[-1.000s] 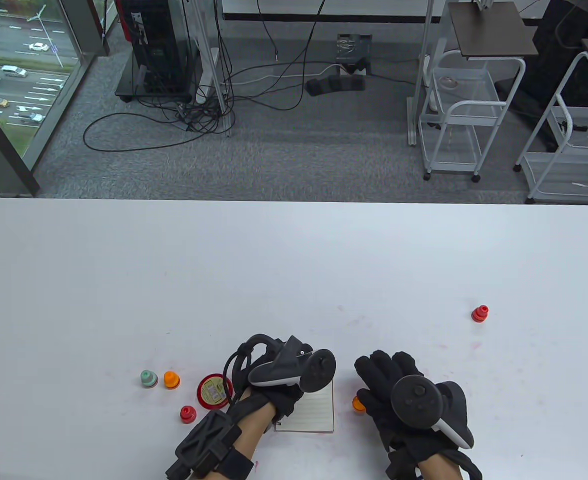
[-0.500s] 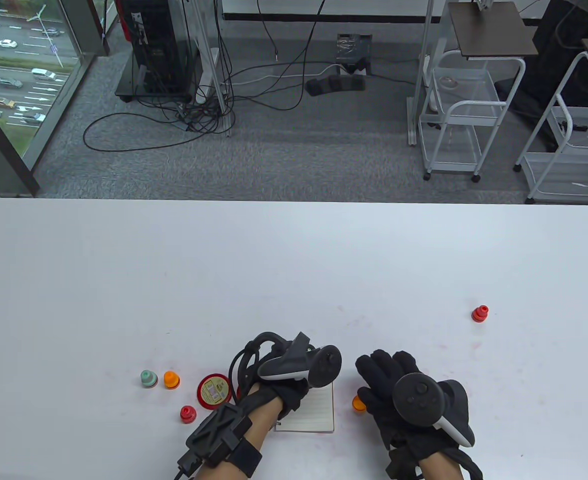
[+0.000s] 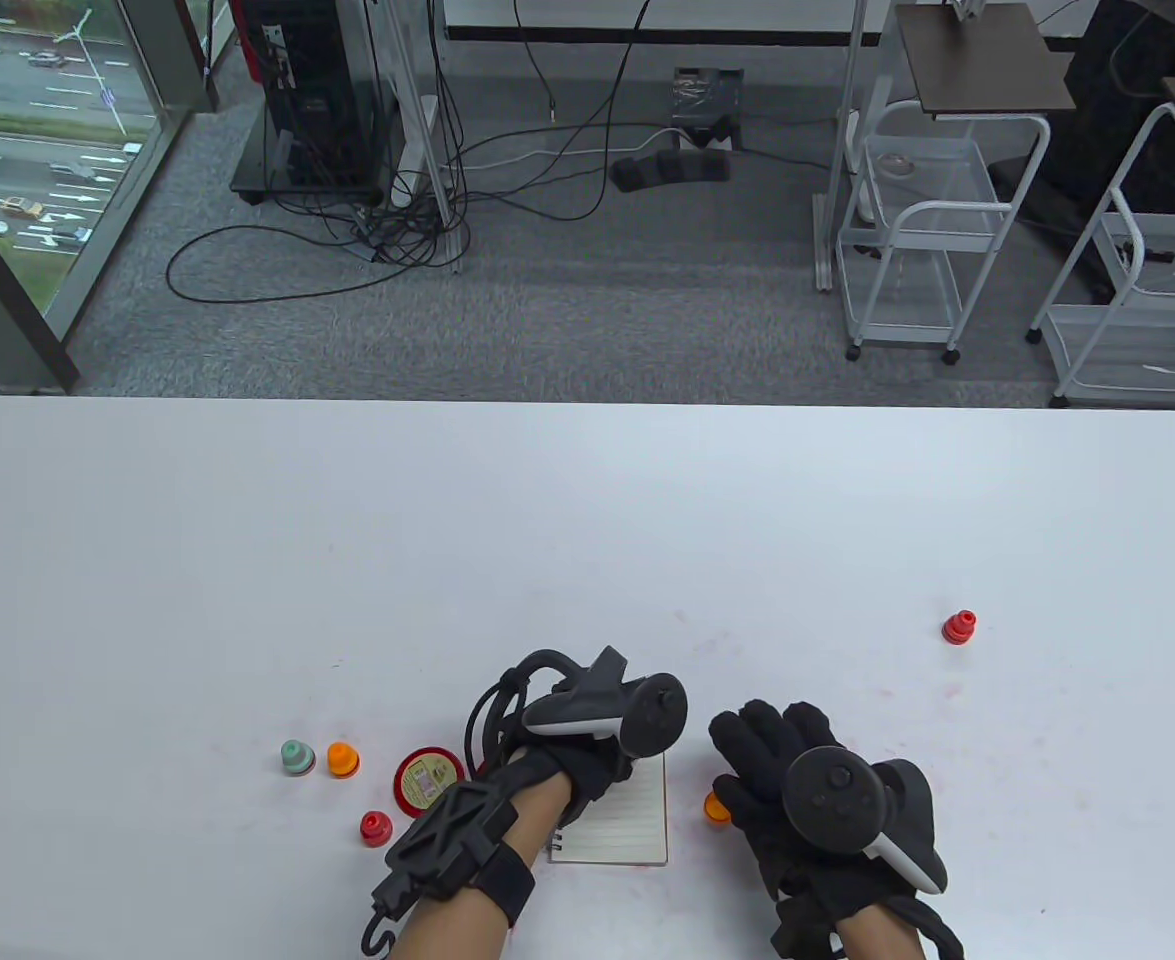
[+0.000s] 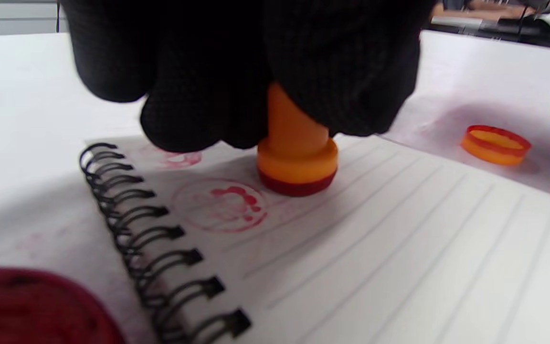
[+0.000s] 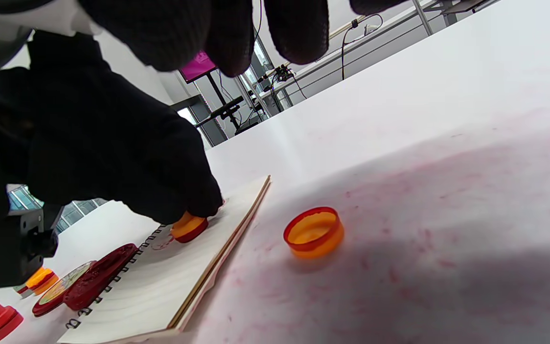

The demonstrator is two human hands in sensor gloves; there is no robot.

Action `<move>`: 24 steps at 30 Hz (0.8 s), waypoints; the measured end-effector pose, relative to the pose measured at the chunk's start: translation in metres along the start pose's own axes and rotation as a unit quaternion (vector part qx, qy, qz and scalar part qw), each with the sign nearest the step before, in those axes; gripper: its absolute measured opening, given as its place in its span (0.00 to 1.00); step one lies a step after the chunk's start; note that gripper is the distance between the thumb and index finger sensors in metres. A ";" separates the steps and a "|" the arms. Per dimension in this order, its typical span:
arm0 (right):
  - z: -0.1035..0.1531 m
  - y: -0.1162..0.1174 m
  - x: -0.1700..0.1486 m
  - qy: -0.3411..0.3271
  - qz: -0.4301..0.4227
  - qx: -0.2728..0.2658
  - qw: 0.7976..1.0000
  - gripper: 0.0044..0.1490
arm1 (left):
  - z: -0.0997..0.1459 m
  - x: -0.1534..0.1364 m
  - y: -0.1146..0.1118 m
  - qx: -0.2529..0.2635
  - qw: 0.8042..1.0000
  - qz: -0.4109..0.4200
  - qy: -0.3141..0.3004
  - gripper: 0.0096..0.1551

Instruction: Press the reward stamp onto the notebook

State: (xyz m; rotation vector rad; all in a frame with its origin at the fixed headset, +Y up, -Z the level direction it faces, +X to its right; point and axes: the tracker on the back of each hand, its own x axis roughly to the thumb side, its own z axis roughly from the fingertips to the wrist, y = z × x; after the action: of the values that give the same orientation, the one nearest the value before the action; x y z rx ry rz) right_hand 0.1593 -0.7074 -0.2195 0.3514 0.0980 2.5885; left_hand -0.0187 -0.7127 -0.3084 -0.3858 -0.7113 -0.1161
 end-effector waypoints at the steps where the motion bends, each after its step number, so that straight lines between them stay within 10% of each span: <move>1: 0.000 0.000 0.000 0.000 0.001 0.000 1.000 0.37 | -0.004 0.002 0.002 -0.016 1.000 -0.006 0.002 0.24; 24: 0.001 0.001 0.001 0.004 0.008 0.009 1.000 0.37 | -0.020 0.016 0.008 -0.063 0.995 -0.076 -0.025 0.25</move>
State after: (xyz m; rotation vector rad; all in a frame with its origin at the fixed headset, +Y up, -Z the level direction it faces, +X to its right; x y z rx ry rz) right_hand 0.1581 -0.7078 -0.2186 0.3506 0.1219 2.6069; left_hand 0.0071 -0.7127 -0.3137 -0.4555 -0.7854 -0.2972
